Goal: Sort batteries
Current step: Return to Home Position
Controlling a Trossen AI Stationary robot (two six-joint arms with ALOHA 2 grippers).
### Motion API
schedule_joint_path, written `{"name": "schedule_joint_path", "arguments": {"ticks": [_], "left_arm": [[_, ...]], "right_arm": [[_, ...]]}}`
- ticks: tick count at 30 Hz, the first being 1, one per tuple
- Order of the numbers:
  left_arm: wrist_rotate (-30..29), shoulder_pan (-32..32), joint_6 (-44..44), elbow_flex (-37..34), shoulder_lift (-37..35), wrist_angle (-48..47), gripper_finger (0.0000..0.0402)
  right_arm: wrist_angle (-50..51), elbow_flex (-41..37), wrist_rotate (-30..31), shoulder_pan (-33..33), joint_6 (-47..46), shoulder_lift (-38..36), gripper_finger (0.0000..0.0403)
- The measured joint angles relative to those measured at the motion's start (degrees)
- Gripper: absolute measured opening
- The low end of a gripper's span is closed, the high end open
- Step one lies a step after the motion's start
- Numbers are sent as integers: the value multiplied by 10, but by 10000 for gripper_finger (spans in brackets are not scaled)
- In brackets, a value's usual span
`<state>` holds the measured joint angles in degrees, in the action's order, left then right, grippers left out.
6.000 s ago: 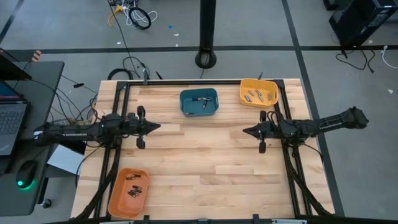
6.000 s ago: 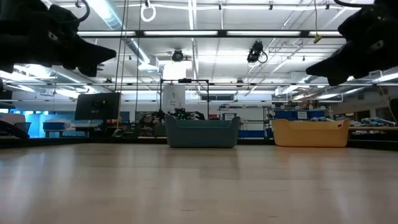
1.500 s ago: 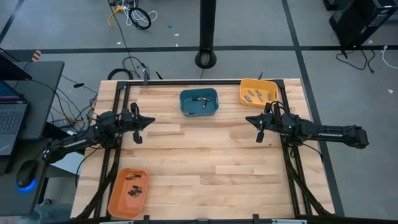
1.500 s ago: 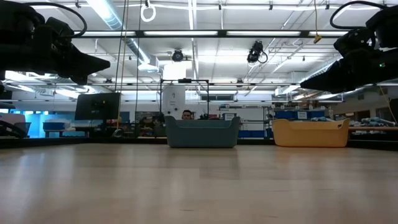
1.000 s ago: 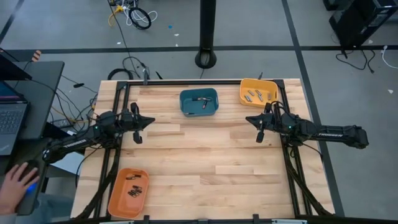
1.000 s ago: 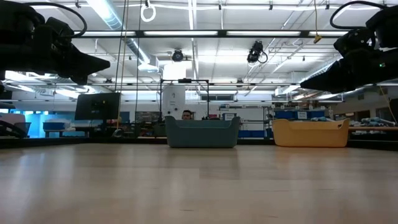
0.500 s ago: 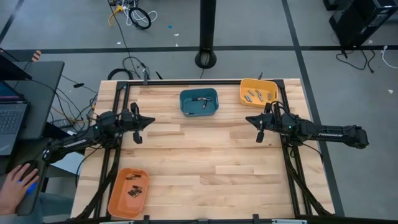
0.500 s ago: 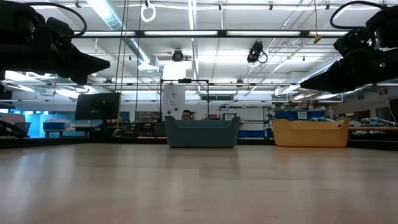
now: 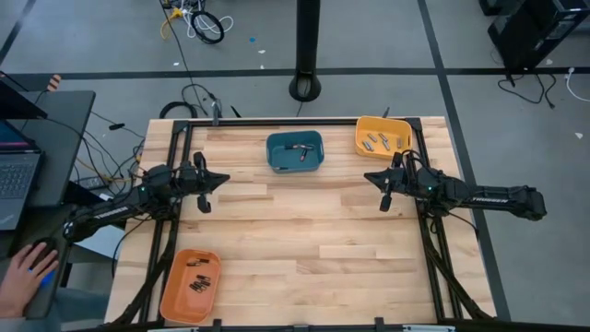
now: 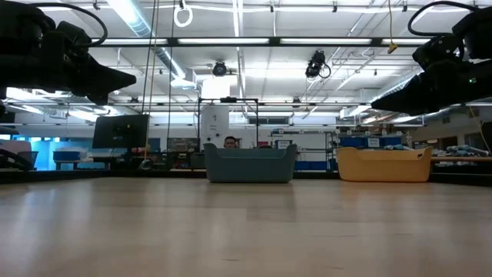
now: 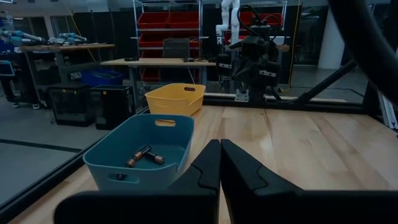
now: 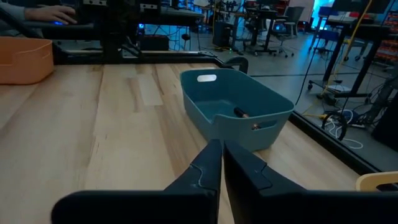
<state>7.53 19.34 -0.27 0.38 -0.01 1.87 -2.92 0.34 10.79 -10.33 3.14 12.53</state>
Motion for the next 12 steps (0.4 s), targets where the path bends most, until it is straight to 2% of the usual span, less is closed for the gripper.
{"name": "schedule_joint_path", "arguments": {"ticks": [12], "left_arm": [[0, 0, 0, 0, 0, 0, 17]], "right_arm": [[0, 0, 0, 0, 0, 0, 28]]}}
